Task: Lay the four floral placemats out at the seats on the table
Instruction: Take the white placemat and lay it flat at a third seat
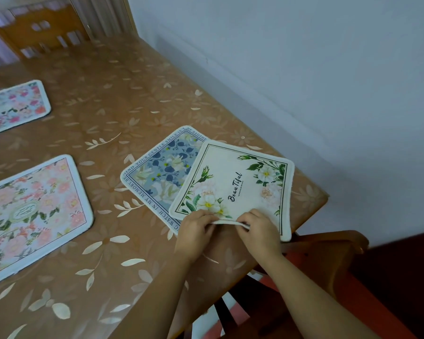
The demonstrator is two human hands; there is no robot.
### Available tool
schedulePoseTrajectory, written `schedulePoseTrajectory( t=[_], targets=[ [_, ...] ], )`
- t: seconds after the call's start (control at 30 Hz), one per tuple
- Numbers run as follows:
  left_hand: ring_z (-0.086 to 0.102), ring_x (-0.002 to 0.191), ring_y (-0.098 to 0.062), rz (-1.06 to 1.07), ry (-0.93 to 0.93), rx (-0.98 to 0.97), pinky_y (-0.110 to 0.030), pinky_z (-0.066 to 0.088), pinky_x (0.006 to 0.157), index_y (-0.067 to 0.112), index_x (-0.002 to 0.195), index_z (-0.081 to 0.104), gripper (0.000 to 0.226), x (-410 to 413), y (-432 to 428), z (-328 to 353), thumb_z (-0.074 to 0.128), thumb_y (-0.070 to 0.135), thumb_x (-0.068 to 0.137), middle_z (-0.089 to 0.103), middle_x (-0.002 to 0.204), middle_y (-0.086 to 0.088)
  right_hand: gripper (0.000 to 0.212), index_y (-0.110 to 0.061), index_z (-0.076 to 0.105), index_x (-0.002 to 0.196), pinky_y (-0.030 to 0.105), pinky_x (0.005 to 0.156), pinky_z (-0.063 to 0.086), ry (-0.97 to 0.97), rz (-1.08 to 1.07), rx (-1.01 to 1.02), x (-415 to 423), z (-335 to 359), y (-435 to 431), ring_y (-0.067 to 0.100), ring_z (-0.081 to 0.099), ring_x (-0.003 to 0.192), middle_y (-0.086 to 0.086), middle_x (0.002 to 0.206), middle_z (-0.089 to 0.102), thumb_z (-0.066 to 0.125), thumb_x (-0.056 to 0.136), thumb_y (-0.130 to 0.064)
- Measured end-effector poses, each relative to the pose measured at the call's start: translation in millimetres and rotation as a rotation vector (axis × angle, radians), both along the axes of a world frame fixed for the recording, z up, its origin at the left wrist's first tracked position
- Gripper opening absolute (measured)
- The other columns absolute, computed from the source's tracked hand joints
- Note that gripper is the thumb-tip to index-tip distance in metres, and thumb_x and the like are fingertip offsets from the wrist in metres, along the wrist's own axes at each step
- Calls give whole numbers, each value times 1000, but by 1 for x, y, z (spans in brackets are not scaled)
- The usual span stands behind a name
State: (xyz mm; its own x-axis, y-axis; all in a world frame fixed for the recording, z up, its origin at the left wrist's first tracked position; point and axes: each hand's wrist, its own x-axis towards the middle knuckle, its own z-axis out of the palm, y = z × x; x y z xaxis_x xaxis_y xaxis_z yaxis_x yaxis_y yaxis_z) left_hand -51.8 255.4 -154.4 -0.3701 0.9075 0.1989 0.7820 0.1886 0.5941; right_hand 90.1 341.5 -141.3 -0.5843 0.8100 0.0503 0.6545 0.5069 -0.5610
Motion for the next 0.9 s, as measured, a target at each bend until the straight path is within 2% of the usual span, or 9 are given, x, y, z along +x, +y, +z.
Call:
schedulePoseTrajectory(
  t=[0.17, 0.43, 0.57, 0.73, 0.9],
  targets=[
    [60, 83, -24, 101, -64, 2, -28, 40, 74, 10, 86, 72, 8, 0, 2, 29, 68, 13, 79, 68, 86, -7, 7, -14, 66, 75, 30, 53, 38, 36, 42, 74, 3, 29, 5, 25, 56, 71, 4, 77, 60, 65, 80, -18],
    [62, 69, -24, 214, -28, 191, -31, 45, 62, 13, 77, 72, 9, 10, -24, 94, 75, 7, 71, 67, 72, -6, 2, -12, 68, 80, 31, 59, 43, 114, 197, 263, 3, 109, -3, 25, 60, 74, 4, 82, 65, 66, 78, -13],
    [63, 69, -25, 293, -19, 216, -38, 51, 62, 9, 78, 71, 8, 16, -46, 124, 75, 6, 71, 68, 73, -6, 5, -10, 67, 81, 36, 62, 47, 129, 272, 362, 3, 143, -23, 27, 61, 75, 6, 82, 65, 67, 77, -10],
    [62, 68, -22, 375, 49, 215, -27, 41, 59, 12, 77, 72, 8, 30, -83, 162, 75, 11, 70, 68, 72, -3, 5, -9, 67, 81, 37, 62, 46, 164, 323, 401, 9, 176, -52, 27, 59, 72, 6, 79, 63, 69, 76, -9],
    [58, 65, -16, 351, 166, 227, -25, 39, 58, 16, 78, 72, 9, 52, -138, 198, 76, 18, 71, 67, 72, 0, 13, -10, 68, 81, 32, 61, 48, 242, 292, 451, 21, 199, -97, 24, 61, 69, 5, 78, 66, 74, 70, -6]
  ],
)
